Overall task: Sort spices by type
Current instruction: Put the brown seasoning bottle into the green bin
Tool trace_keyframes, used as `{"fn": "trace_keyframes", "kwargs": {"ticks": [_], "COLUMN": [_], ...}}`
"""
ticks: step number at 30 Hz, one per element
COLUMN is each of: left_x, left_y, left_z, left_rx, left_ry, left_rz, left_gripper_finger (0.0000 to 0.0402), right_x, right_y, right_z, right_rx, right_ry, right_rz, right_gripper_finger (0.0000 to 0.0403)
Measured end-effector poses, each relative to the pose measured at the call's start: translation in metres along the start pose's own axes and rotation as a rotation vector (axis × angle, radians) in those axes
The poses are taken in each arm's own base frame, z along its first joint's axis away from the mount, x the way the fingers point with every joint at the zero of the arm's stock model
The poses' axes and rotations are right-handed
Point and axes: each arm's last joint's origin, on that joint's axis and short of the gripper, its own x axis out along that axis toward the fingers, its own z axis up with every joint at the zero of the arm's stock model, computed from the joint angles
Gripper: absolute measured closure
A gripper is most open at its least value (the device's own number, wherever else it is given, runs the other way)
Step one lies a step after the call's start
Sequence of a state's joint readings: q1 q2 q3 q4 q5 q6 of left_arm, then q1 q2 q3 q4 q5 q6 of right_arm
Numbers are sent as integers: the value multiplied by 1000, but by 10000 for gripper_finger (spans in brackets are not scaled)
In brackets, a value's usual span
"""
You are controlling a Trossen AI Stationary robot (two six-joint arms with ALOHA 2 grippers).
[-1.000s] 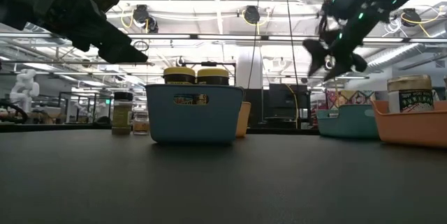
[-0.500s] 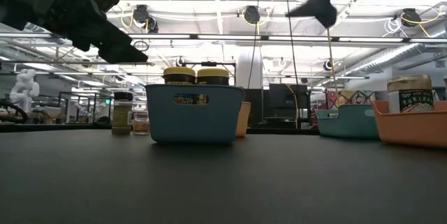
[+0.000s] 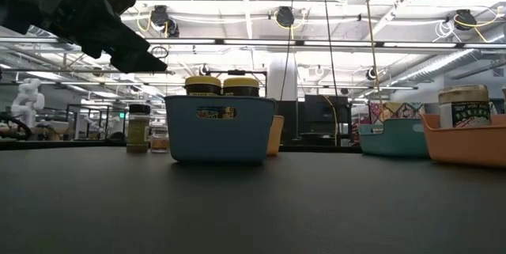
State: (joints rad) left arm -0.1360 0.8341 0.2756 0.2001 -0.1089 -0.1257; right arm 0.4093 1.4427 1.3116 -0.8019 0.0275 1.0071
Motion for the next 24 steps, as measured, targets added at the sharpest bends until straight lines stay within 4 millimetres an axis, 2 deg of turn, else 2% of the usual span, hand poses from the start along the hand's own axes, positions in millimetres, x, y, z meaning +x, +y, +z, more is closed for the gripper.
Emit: {"fn": "trace_keyframes", "kwargs": {"ticks": [4, 8, 12, 16, 20, 24], "left_x": [0, 0, 0, 0, 0, 0], "left_y": [0, 0, 0, 0, 0, 0], "left_z": [0, 0, 0, 0, 0, 0], "left_rx": [0, -1, -8, -26, -26, -26], "left_ry": [0, 0, 0, 0, -1, 0], "left_rz": [0, 0, 0, 0, 0, 1], "left_gripper_finger": [39, 39, 39, 39, 39, 39], "right_x": [21, 31, 25, 16, 8, 2], "right_y": [15, 18, 16, 17, 19, 15], "right_z": [-36, -73, -102, -125, -143, -155], "right_rx": [152, 192, 226, 328, 408, 455], "right_ry": [207, 329, 382, 441, 482, 471], "right_rz": [-40, -182, -331, -404, -457, -544], "right_gripper_finger": [188, 188, 188, 188, 179, 150]}}
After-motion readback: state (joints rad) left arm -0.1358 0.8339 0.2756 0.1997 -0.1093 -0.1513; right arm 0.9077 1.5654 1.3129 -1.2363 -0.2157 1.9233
